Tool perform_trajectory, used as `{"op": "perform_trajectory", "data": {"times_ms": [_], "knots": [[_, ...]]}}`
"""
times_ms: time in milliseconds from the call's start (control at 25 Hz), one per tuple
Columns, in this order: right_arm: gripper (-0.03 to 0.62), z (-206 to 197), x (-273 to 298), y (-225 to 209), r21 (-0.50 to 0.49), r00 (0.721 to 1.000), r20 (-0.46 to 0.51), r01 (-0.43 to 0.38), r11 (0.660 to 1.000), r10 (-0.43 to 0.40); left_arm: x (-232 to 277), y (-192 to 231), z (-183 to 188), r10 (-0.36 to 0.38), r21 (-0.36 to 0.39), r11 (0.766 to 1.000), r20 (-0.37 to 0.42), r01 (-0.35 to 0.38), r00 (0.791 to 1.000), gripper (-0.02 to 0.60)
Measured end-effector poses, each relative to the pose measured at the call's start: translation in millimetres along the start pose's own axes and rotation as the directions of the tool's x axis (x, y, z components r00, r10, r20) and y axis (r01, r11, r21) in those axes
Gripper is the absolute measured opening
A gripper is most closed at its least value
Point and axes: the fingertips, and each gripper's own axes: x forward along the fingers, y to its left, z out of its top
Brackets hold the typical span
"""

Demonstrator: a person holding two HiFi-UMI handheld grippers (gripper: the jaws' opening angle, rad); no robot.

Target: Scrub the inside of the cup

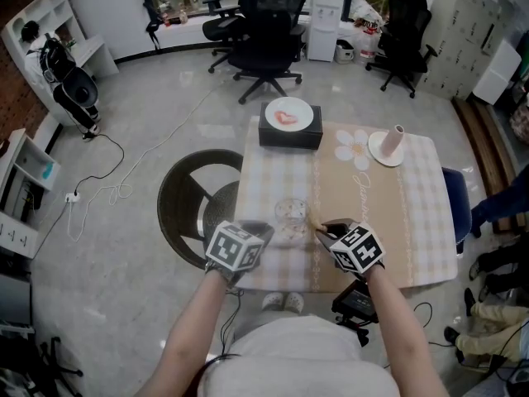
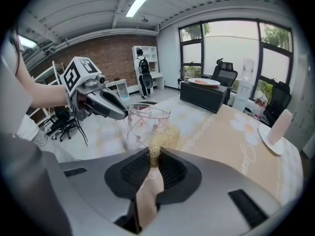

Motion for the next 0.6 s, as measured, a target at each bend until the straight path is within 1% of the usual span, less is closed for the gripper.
{"op": "perform_trajectory", "data": {"times_ms": [240, 360, 480, 600], "knots": [[0.052, -18, 5, 6, 0.0, 0.997, -0.074, -0.039, 0.999, 0.039, 1, -2, -5, -0.01, 0.055, 0.998, -0.009, 0.011, 1.0, 0.046], [0.052, -18, 2, 2, 0.008, 0.997, -0.078, -0.026, 1.0, 0.027, 0, -5, -8, -0.016, 0.089, 0.996, -0.014, 0.017, 1.0, 0.046], [0.052, -9, -4, -9, 0.003, 0.999, -0.038, 0.018, 1.0, -0.017, 2, -8, -10, -0.027, 0.114, 0.993, -0.02, 0.029, 0.999, 0.046], [0.052, 8, -11, -16, -0.005, 0.997, 0.048, 0.059, 0.998, -0.059, 2, -11, -13, -0.034, 0.132, 0.991, -0.031, 0.038, 0.999, 0.046]]}}
